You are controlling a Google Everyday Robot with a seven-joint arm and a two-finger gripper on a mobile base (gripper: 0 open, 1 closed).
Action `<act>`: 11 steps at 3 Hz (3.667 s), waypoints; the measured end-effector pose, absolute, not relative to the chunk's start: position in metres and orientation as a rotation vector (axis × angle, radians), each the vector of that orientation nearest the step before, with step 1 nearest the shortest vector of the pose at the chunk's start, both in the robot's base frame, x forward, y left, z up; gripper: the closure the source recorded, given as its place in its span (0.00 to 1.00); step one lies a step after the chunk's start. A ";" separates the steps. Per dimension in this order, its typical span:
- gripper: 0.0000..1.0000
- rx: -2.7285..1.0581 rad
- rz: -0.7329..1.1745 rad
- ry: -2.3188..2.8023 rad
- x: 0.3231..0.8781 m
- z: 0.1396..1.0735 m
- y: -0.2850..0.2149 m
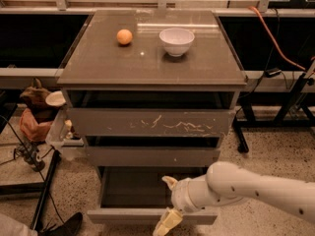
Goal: Close bottom drawer
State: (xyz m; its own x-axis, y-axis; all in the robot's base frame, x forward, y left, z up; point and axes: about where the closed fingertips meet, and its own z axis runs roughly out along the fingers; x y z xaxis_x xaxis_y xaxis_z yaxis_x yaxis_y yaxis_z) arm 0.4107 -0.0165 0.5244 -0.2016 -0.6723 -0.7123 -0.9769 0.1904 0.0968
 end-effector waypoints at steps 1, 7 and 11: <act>0.00 -1.413 0.804 1.953 0.411 0.462 -0.011; 0.00 -1.202 1.121 1.969 0.358 0.247 0.045; 0.00 -1.180 1.121 1.913 0.394 0.221 0.062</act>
Offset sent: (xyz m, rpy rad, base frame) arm -0.0239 0.0490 -0.2166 0.2442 0.1929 -0.1102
